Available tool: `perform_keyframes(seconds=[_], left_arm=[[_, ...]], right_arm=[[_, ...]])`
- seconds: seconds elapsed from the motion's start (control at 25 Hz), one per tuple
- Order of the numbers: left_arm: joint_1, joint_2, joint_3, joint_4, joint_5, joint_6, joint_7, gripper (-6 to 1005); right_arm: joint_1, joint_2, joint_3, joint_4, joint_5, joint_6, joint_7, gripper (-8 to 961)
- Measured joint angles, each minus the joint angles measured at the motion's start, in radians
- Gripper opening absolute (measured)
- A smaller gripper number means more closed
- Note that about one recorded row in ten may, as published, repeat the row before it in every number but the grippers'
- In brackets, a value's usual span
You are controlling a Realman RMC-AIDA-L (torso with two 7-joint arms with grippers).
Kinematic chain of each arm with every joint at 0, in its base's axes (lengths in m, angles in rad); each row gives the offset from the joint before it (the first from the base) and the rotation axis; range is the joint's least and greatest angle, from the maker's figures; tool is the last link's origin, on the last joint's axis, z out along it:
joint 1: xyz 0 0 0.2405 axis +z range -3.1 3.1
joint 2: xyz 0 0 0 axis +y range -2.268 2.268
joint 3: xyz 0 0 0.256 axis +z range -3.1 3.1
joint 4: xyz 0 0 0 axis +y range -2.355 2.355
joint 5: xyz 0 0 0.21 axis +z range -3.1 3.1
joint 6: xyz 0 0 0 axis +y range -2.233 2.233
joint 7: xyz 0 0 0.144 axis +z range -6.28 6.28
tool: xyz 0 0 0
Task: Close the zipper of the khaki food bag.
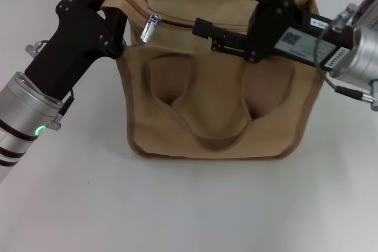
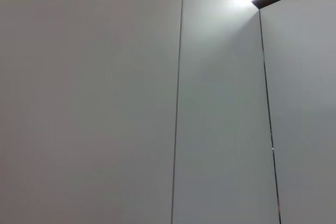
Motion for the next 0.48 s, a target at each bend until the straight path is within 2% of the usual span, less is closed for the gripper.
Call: perform_keyframes(seconds=[0.2, 0.32, 0.48], left_arm=[[-0.003, 0.0, 0.001, -0.003, 0.003, 0.001, 0.001, 36], [-0.011, 0.0, 0.001, -0.007, 0.004, 0.003, 0.001, 38], [-0.015, 0.0, 0.002, -0.007, 0.004, 0.004, 0.001, 40]], right_arm=[[0.029, 0.002, -0.019, 0.01, 0.012, 0.042, -0.001, 758], [0.058, 0.003, -0.098, 0.014, 0.011, 0.1, -0.012, 758], [0.062, 0.004, -0.126, 0.006, 0.017, 0.13, -0.035, 759]])
